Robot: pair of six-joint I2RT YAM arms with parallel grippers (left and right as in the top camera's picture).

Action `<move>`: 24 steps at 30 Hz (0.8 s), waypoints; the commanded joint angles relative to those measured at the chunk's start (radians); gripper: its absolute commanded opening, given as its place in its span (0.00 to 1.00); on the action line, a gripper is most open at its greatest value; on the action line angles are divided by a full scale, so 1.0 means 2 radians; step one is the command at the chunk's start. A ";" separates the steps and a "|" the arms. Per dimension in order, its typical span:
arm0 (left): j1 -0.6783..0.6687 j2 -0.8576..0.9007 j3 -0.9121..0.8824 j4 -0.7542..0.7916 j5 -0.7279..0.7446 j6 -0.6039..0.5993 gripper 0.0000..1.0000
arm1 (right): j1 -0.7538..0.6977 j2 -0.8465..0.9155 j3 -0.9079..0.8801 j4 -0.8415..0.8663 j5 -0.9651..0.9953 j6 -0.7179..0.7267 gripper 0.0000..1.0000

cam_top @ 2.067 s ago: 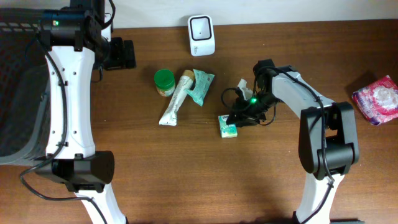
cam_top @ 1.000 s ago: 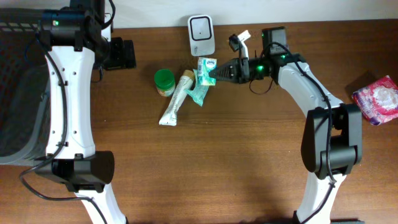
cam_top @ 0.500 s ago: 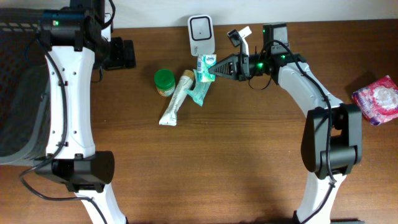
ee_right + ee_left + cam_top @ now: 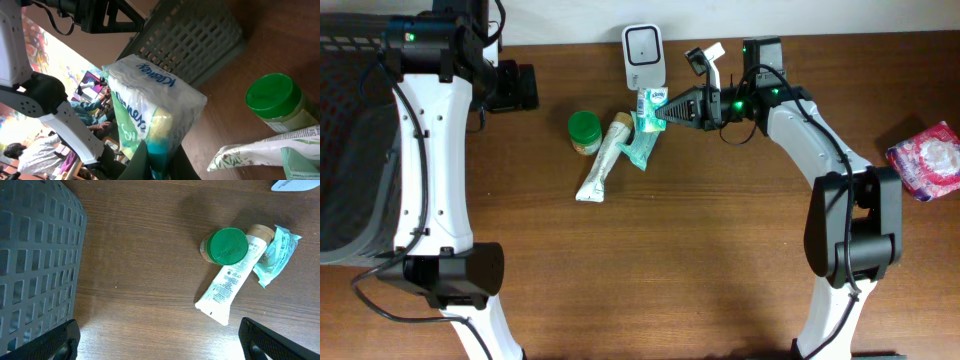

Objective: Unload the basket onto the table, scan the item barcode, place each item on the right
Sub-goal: 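Lift the Kleenex pack and hold it at the scanner face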

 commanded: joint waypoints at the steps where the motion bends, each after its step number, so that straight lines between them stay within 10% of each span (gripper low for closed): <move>1: 0.000 0.002 -0.002 -0.001 -0.002 -0.004 0.99 | 0.002 -0.009 0.007 0.001 -0.014 -0.008 0.04; 24: 0.000 0.002 -0.002 -0.001 -0.002 -0.004 0.99 | 0.002 -0.009 0.007 -0.007 -0.012 -0.007 0.04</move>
